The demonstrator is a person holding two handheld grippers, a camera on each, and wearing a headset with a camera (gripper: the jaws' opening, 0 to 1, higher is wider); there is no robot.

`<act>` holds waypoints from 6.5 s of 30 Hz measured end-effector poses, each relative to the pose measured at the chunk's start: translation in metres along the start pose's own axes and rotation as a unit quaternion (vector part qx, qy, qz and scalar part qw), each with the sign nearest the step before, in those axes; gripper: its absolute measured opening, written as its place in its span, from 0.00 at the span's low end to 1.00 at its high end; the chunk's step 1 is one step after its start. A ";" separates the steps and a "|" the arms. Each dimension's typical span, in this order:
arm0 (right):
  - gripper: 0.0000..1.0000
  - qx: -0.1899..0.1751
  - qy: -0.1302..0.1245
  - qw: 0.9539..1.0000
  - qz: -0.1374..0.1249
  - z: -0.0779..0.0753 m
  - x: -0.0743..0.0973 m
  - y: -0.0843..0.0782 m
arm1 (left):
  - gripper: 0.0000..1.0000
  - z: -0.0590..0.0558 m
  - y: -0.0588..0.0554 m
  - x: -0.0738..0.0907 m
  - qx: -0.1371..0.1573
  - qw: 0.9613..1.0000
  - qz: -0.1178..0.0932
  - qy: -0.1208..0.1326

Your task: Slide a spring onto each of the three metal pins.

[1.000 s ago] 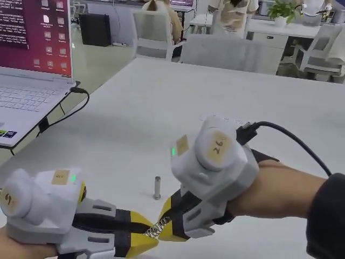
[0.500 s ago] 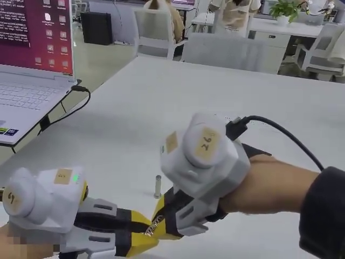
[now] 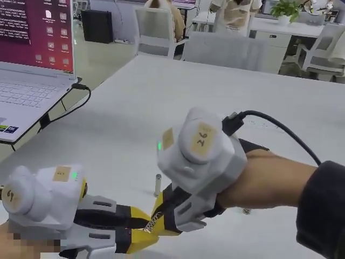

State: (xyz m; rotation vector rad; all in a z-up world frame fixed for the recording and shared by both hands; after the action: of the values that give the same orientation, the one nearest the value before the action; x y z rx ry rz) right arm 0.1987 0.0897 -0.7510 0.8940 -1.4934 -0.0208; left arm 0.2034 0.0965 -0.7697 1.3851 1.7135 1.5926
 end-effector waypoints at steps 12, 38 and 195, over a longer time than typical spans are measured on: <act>0.08 -0.003 -0.005 1.000 0.016 -0.003 0.004 -0.009 | 0.17 0.007 -0.005 0.002 0.010 1.000 -0.001 0.018; 0.08 -0.016 -0.023 0.999 0.033 -0.013 0.019 -0.023 | 0.54 0.029 -0.014 0.010 0.035 0.996 -0.010 0.081; 0.17 -0.031 0.040 0.980 0.192 -0.099 -0.056 -0.084 | 0.68 0.041 -0.019 0.018 0.050 0.991 -0.033 0.122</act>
State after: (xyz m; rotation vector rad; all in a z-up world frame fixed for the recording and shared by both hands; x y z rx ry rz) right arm 0.3176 0.1097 -0.8247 0.5394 -1.5587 0.2490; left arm 0.2228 0.1353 -0.7924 1.2053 1.9830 1.7176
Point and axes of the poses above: the centre of the closed fingertips' face, and the gripper's own axes: x roughly backward along the fingers, z roughly to its left, y roughly out of its top, the point moved 2 cm from there along x, roughly backward along the fingers, and after that the axes turned 11 degrees about x, right-handed, at the moved point
